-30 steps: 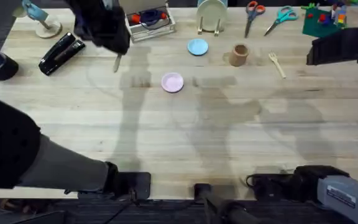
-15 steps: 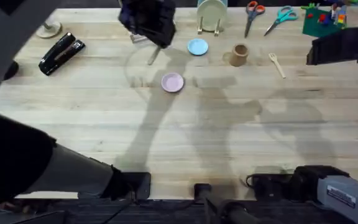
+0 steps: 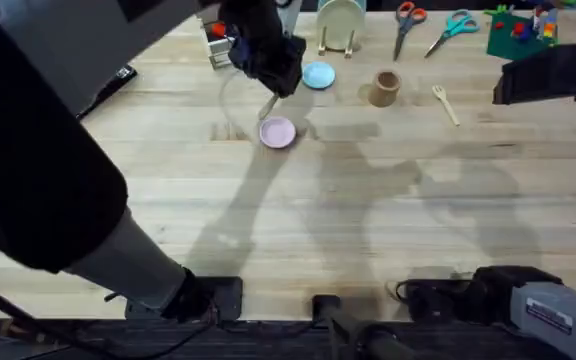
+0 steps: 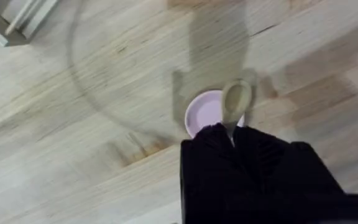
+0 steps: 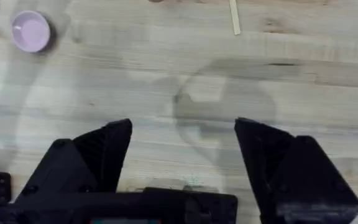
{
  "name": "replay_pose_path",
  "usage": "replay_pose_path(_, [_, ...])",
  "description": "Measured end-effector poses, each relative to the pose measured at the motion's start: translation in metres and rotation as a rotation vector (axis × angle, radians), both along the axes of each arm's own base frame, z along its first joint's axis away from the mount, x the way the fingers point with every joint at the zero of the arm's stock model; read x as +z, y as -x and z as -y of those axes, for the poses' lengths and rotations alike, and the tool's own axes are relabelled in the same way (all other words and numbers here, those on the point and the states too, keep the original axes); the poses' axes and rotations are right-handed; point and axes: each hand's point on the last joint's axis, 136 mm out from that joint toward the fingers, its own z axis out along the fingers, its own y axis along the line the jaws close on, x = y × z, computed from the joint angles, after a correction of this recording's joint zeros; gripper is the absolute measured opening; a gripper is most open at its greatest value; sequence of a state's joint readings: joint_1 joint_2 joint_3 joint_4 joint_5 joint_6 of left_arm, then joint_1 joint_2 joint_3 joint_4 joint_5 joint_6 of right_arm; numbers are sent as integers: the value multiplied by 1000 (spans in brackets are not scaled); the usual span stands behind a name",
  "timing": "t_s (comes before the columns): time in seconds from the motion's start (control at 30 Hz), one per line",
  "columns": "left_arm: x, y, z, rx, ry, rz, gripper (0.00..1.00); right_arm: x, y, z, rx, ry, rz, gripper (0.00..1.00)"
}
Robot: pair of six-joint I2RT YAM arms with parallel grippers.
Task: Pick up a utensil and set it on the pink plate, then put the other utensil in the container.
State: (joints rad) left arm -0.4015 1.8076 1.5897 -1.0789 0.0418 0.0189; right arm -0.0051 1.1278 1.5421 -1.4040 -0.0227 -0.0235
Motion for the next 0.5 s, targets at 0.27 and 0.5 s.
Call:
replay_pose_path(0.27, [-37,4,3,-7,11,-41,42,0,0,0,0,0,0,995])
replay_pose_path(0.5, [-70,11,3,-10,11,-84,42,0,0,0,0,0,0,995])
